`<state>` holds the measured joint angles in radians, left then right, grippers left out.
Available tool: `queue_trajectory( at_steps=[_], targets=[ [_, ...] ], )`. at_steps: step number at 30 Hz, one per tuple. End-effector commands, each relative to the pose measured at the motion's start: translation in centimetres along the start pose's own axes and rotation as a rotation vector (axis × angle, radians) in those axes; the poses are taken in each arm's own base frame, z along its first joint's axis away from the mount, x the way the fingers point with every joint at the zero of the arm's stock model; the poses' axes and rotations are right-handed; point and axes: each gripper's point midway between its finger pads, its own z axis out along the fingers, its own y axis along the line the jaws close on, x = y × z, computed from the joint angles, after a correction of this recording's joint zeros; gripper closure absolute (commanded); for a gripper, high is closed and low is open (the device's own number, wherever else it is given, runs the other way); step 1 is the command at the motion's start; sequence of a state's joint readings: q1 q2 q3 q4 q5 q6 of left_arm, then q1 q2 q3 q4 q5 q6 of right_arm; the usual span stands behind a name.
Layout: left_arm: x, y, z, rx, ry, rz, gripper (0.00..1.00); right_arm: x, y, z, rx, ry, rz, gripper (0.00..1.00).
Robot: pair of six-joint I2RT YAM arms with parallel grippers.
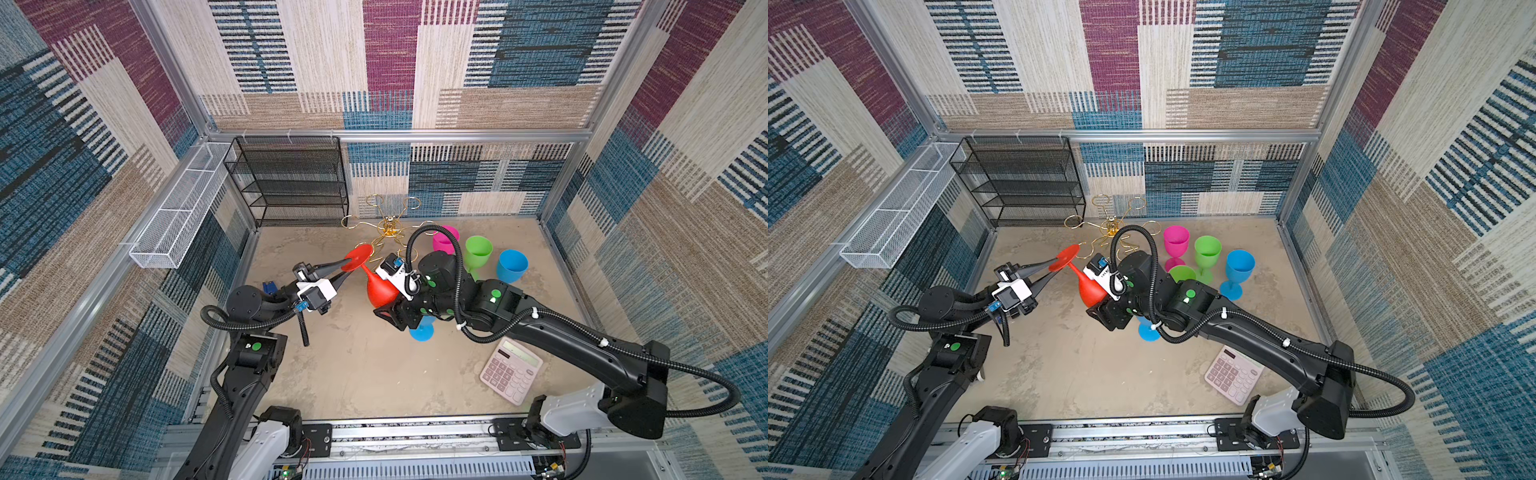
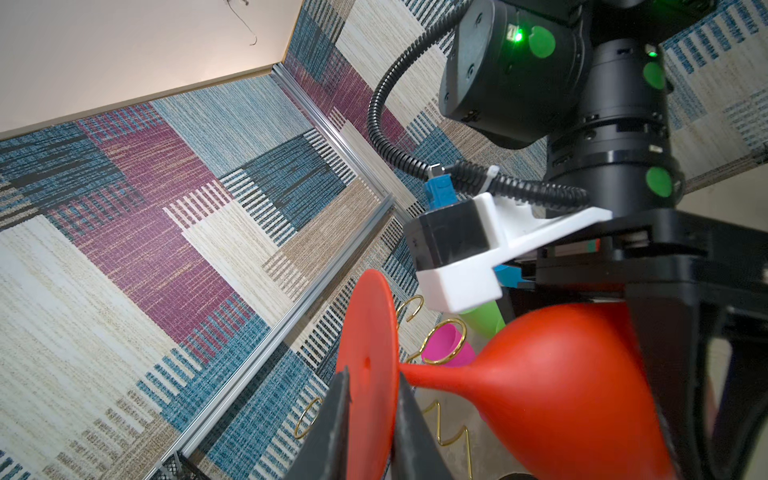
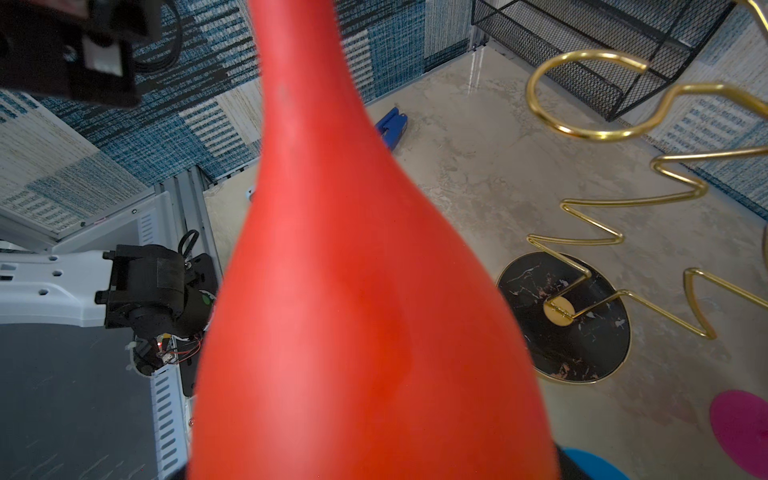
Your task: Take the wine glass off the wine glass rack
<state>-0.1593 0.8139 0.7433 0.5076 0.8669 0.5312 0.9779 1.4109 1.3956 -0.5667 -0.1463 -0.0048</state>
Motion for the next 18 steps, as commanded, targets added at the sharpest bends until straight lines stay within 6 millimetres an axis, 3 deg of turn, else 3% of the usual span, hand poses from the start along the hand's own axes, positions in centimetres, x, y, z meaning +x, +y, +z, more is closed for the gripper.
queue_trajectory(
  at_steps=[1,5,7,11,15,18],
  targets=[
    [-0.1,0.6,0.0,-0.029,0.005,0.045,0.85,-0.5,0.2,0.1,-0.01,-0.02,-0.006,0.59],
    [-0.1,0.7,0.1,-0.031,0.008,0.048,0.95,-0.7,0.4,0.1,-0.021,-0.028,-0.004,0.54],
    [0.0,0.8,0.1,-0.038,0.012,0.048,1.0,-0.9,0.6,0.0,-0.03,-0.035,0.001,0.44],
    [0.4,1.6,-0.1,-0.086,0.039,0.027,1.0,-2.0,1.0,-0.7,-0.047,-0.091,0.004,0.19],
    [1.7,3.6,-0.6,-0.211,0.121,-0.147,1.0,-4.1,1.2,-2.5,-0.047,-0.198,-0.004,0.0],
    [3.2,4.4,-1.2,-0.298,0.182,-0.339,1.0,-6.4,0.9,-4.8,-0.044,-0.312,-0.012,0.01]
  ],
)
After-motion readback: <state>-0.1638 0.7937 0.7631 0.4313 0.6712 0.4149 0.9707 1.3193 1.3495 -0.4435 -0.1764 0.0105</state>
